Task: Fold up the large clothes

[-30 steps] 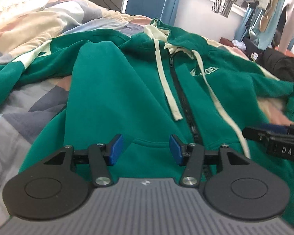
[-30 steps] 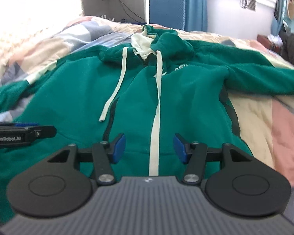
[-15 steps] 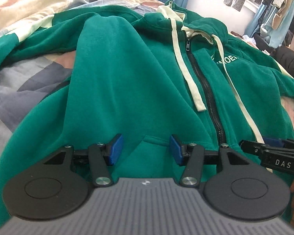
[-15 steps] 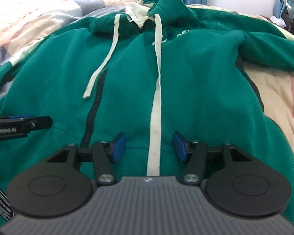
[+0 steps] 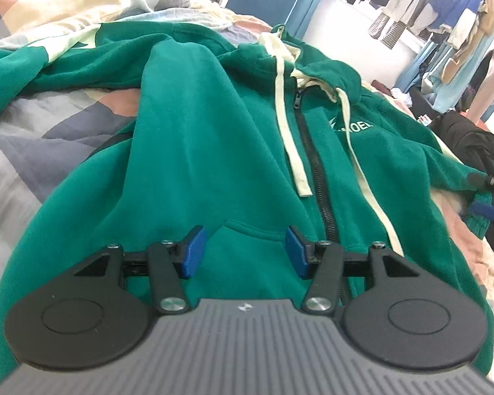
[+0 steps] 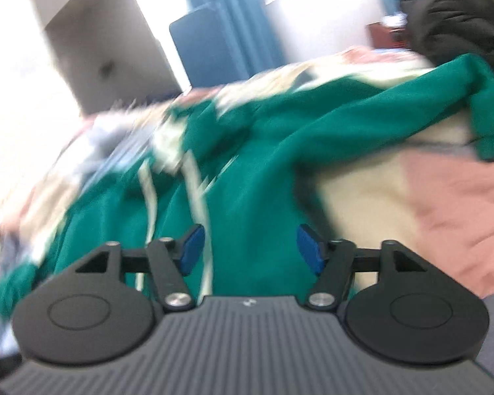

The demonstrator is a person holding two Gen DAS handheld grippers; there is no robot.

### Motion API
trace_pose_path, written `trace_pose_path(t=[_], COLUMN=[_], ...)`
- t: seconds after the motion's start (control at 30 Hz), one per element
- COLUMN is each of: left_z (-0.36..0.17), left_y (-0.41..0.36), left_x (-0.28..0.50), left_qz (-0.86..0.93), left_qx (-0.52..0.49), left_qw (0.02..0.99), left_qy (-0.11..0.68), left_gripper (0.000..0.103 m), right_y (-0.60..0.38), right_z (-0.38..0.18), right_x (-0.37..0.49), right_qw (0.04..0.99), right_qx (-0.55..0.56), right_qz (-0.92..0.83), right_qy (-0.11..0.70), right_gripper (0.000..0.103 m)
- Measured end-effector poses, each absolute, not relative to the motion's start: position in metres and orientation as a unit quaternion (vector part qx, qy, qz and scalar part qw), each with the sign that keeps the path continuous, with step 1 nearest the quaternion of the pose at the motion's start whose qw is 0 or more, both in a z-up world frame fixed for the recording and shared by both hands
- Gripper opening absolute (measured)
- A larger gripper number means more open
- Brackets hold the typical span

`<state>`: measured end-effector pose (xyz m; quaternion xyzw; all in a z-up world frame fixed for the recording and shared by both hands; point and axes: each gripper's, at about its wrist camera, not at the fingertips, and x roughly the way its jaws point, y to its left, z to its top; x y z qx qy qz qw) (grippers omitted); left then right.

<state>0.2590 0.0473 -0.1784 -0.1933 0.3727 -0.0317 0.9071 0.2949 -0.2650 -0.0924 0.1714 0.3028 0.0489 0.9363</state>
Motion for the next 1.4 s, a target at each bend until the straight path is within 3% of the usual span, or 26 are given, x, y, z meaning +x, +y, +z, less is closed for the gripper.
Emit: trace_pose_path(t=[0.07,0.13,0.4,0.7,1.0,1.4], left_z=[-0.178,-0.178,-0.186,-0.199,-0.204,-0.192], left_y=[0.046,0.044,0.043,0.043,0.038,0.039], left_x=[0.257,0.256,0.261,0.278,0.29,0.277], left_qz=[-0.033,-0.036,-0.034,-0.02,-0.014,-0.03], left_qx=[-0.195,-0.195,-0.203,-0.236,-0.224,-0.224], left_qw=[0.908,0.908,0.906,0.898,0.903,0.91], left_qy=[0.37,0.369,0.37,0.372,0.365,0.348], left_gripper=[0.059,0.059,0.059,0.059,0.059,0.059], right_y=[-0.293,-0.32,-0.443,-0.503,-0.522,-0.53], right_z=[-0.086,-0.086,-0.126,-0.156,-0.141,-0.037], right_x=[0.304,0.313,0.381,0.444,0.441,0.384], right_qw=[0.938,0.938,0.886,0.859,0.865,0.921], right_qx=[0.192,0.211,0.39,0.467,0.483,0.387], right_qz=[0.02,-0.007,-0.085,-0.133,-0.138,0.017], right_qy=[0.287,0.276,0.236,0.163,0.018,-0.045], right_gripper=[0.081,0.083,0.083,0.085,0.085,0.084])
